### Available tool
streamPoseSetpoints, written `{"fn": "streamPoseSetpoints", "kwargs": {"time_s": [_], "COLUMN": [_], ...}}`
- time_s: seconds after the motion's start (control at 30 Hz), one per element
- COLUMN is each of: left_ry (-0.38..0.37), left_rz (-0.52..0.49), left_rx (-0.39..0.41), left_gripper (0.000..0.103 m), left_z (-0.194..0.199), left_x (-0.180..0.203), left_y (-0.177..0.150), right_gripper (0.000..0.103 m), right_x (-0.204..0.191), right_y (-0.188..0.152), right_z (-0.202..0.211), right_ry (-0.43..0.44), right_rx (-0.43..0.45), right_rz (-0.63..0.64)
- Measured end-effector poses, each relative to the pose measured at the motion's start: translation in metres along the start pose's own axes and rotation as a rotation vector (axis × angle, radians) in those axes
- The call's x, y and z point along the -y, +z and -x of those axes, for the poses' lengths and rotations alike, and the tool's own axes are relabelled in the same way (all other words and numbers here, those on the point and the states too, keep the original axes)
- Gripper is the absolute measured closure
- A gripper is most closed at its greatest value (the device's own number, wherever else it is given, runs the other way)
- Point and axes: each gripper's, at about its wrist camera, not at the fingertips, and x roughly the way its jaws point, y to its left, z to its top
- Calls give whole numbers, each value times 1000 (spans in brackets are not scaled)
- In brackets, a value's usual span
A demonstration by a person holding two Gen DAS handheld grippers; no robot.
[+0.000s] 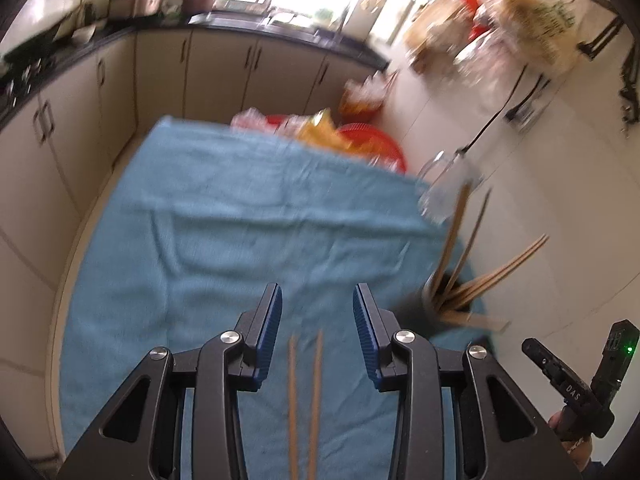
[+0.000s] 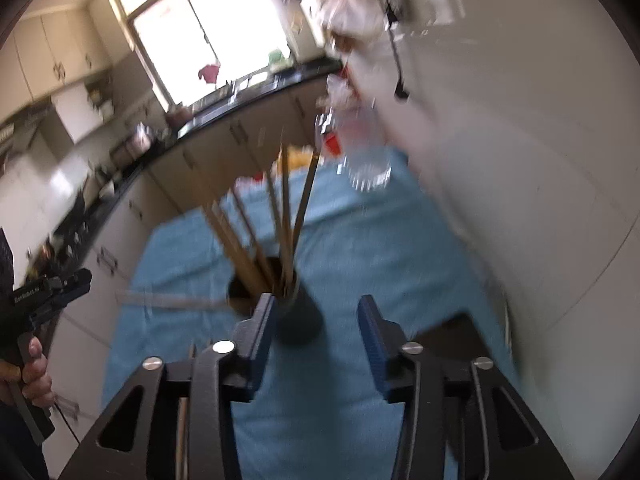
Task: Organize utensils
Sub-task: 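Open both grippers to release the chopsticks into the cup, then move both open grippers down over the last two chopsticks on the towel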
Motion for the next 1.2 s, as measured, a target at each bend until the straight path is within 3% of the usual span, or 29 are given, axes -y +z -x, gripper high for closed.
{"fn": "streamPoseSetpoints", "kwargs": {"time_s": [0.07,0.27,0.43,0.67,0.83,0.87,1.0,1.2], "left_ry": [16,48,70,95,157,179,219,240], "left_rz": [34,85,26,-48,-101,-99,-67,53], "left_rx": [-58,-192,-248,-292,-315,-319,-296,-277], "left_gripper": [67,68,67,68,93,96,96,96], "left_z": [-14,-43,-62,-95,-120,-122,-107,-76], "left_x": [-13,-30,-19,-5,4,3,-14,-65], "left_y": [-23,-72,-86,-84,-87,-88,-92,-99], "right_gripper": [40,38,37,37,37,37,37,37], "right_x": [-7,-37,-48,-39,-33,-33,-38,-76], "right_y": [-18,-74,-75,-80,-81,-80,-80,-87], "right_z": [-14,-52,-47,-45,-39,-39,-41,-60], "right_ry": [-18,46,42,24,20,20,29,86], "right_rx": [-62,-303,-284,-293,-296,-297,-298,-343], "right_rz": [13,106,185,147,143,142,156,241]}}
